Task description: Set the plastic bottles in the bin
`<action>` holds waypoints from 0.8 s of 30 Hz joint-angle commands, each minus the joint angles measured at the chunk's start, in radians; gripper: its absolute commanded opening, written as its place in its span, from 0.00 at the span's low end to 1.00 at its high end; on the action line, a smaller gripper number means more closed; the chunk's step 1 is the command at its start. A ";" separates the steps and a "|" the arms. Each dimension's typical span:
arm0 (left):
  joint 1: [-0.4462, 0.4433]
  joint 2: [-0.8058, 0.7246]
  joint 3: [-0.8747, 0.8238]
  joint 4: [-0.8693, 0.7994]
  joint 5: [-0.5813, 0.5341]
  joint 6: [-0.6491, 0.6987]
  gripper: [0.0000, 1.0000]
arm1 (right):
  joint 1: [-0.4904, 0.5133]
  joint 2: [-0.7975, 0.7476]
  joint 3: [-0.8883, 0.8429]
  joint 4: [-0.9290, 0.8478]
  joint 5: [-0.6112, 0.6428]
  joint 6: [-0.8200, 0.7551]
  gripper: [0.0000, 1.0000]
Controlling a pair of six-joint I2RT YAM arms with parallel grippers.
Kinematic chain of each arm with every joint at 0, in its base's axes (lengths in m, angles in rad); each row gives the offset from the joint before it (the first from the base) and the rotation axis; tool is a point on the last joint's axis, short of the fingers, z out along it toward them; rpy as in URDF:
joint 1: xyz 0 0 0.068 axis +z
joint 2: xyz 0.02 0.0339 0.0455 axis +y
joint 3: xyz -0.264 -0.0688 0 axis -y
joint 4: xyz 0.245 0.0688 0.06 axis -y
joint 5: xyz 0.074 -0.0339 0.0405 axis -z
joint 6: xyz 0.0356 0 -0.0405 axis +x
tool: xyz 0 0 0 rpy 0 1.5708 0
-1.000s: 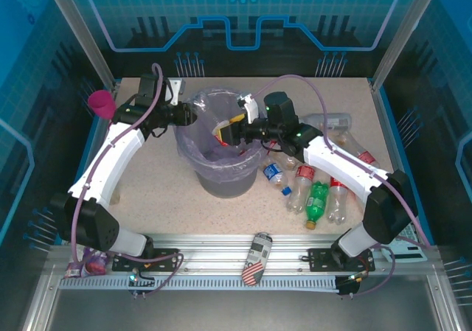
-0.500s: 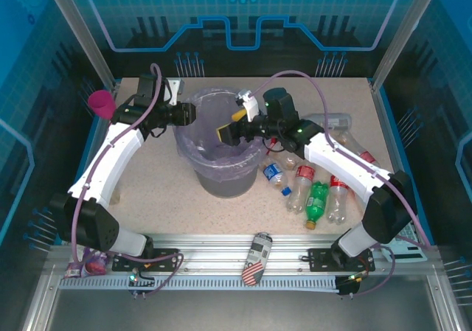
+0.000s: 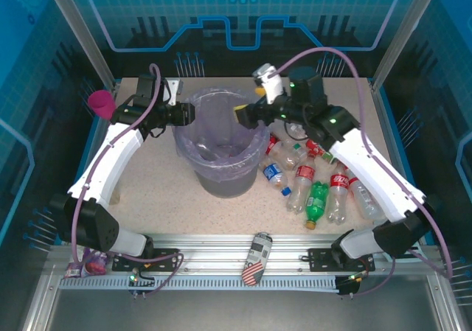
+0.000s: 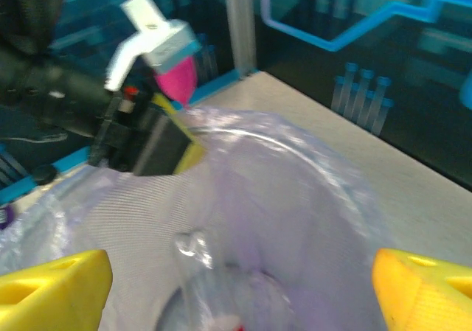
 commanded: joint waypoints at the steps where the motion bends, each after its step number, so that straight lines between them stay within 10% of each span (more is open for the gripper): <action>1: 0.006 0.007 -0.035 -0.036 -0.010 0.005 0.50 | -0.089 -0.071 0.014 -0.178 0.239 0.015 0.91; 4: 0.006 0.011 -0.036 -0.045 -0.014 0.013 0.50 | -0.204 -0.141 -0.054 -0.297 0.524 0.003 0.89; 8: 0.009 0.017 -0.038 -0.043 -0.008 0.010 0.50 | -0.467 -0.188 -0.203 -0.348 0.598 0.039 0.89; 16: 0.009 0.021 -0.042 -0.043 -0.011 0.016 0.49 | -0.820 0.057 -0.264 -0.326 0.438 -0.066 0.90; 24: 0.010 0.019 -0.050 -0.039 -0.013 0.019 0.49 | -0.847 0.326 -0.147 -0.323 0.350 -0.116 0.89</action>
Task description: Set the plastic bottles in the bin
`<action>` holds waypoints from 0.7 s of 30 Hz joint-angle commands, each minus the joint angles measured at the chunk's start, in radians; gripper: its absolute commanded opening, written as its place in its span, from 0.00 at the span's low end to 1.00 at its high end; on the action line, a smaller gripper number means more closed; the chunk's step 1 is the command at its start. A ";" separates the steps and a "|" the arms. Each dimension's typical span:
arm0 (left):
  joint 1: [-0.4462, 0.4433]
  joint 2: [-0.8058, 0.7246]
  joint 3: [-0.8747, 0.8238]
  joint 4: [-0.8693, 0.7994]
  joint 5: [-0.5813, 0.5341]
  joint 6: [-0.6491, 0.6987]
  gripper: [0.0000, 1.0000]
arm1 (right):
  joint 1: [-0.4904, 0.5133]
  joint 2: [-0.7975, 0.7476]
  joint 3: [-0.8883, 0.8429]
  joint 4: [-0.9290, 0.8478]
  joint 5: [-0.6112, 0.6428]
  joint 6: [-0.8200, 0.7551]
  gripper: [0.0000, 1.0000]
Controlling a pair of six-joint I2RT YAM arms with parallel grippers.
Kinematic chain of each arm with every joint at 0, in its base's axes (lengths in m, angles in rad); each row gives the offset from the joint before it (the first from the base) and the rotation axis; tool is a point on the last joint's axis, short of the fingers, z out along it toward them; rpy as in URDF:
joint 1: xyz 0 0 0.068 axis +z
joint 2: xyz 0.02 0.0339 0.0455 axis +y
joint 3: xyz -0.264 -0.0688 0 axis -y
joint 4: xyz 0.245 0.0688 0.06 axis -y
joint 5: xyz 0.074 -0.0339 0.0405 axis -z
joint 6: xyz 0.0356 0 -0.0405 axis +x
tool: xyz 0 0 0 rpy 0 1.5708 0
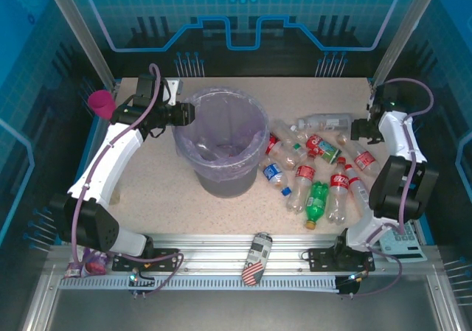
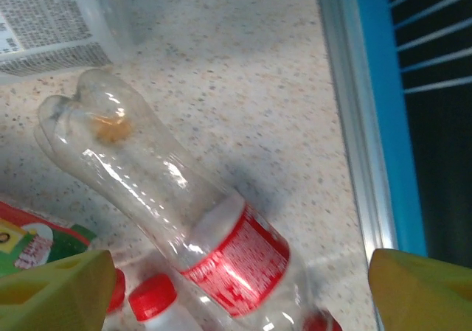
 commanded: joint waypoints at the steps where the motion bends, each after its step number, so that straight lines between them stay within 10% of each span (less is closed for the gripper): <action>1: 0.007 0.020 -0.047 -0.043 -0.013 0.018 0.49 | 0.011 0.036 0.028 0.003 -0.078 -0.039 0.89; 21: 0.007 0.041 -0.047 -0.057 -0.054 0.039 0.49 | 0.008 0.320 0.064 0.119 -0.225 -0.107 0.90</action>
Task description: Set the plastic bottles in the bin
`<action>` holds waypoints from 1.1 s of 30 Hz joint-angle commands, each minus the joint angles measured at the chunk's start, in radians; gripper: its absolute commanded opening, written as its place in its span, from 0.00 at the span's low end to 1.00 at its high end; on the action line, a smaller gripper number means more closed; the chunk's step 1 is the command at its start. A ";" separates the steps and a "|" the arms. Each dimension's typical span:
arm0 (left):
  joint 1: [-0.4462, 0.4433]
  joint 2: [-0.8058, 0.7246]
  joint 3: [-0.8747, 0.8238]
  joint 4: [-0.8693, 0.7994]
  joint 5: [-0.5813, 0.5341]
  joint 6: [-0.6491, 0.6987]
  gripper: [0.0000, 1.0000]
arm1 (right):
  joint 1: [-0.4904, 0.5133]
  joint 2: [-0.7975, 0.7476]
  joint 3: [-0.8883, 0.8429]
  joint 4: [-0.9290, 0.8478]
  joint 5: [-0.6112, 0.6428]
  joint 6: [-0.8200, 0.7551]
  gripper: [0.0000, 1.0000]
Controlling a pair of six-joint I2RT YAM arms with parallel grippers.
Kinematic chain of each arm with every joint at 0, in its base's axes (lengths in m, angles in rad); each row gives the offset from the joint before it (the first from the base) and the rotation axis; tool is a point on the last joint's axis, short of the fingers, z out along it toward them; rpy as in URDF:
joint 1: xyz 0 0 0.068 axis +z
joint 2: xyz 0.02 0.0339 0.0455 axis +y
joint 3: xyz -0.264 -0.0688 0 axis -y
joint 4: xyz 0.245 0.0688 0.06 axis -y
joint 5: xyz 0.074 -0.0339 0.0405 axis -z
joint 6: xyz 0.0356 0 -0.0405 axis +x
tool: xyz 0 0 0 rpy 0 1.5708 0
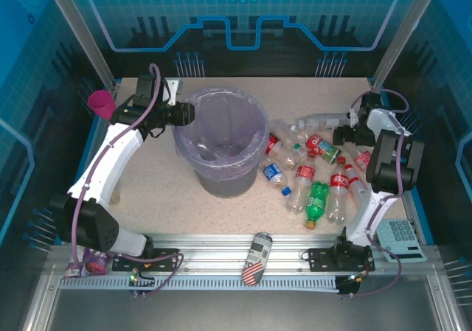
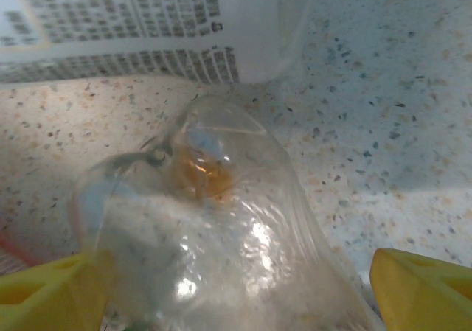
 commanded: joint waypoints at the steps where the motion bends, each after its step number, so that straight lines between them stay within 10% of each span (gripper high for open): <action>1: 0.007 0.043 -0.045 -0.059 -0.050 0.032 0.49 | -0.007 0.031 0.023 0.021 -0.019 -0.023 0.89; 24: 0.006 0.053 -0.041 -0.058 -0.038 0.017 0.50 | 0.016 -0.216 0.102 -0.110 0.136 -0.007 0.61; 33: 0.007 0.044 -0.039 -0.052 -0.019 -0.001 0.50 | 0.077 -0.455 0.256 -0.046 -0.282 0.169 0.57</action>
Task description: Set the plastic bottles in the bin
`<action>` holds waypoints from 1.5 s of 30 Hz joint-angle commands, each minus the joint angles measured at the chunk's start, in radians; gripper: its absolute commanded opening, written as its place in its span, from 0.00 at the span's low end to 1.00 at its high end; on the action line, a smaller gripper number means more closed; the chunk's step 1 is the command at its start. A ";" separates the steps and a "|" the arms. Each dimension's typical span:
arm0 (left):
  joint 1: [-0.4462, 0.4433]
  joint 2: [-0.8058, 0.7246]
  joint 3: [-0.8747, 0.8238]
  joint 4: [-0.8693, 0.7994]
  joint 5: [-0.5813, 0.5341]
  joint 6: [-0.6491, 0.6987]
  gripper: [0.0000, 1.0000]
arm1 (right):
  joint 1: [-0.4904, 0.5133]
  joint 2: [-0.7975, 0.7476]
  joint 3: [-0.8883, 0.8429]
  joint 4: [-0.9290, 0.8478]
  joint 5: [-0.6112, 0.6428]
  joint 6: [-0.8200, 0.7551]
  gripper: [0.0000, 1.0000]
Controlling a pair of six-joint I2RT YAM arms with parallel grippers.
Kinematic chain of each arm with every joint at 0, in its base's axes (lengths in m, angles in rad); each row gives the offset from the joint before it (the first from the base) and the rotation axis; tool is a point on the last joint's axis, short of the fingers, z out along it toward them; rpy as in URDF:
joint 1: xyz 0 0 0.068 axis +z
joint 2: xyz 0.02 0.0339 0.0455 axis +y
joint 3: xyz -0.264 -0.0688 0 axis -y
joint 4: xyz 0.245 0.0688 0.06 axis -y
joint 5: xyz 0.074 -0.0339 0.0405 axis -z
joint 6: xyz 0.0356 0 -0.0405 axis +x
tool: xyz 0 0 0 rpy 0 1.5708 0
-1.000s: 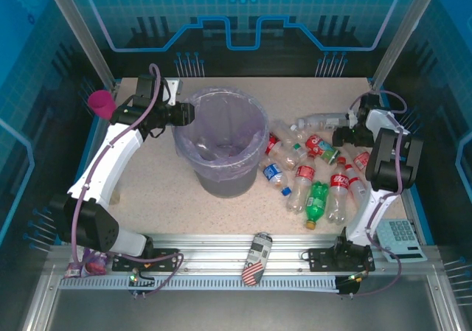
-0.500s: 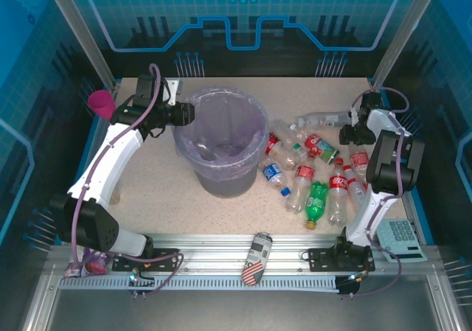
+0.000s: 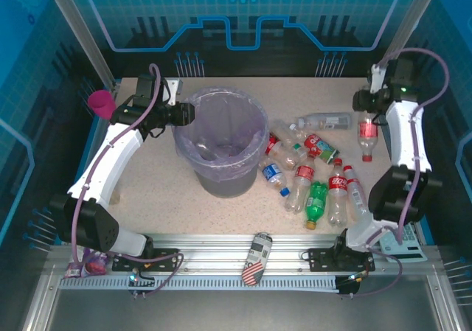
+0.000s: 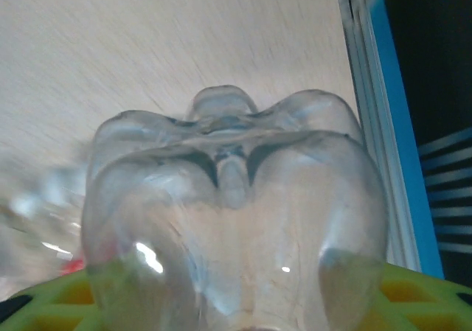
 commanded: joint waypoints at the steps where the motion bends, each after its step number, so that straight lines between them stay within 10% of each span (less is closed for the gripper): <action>1: 0.007 0.042 -0.039 -0.050 -0.019 -0.001 0.50 | 0.089 -0.107 0.041 0.060 -0.230 0.119 0.57; 9: 0.005 0.026 -0.053 -0.028 0.011 0.010 0.50 | 0.328 -0.243 0.066 0.461 -0.518 0.377 0.53; 23: 0.004 0.027 -0.049 -0.046 0.002 0.000 0.49 | 0.792 0.014 0.252 0.381 -0.532 0.346 0.53; 45: 0.001 0.028 -0.053 -0.046 -0.006 0.009 0.49 | 0.928 0.248 0.081 0.165 -0.258 0.118 0.50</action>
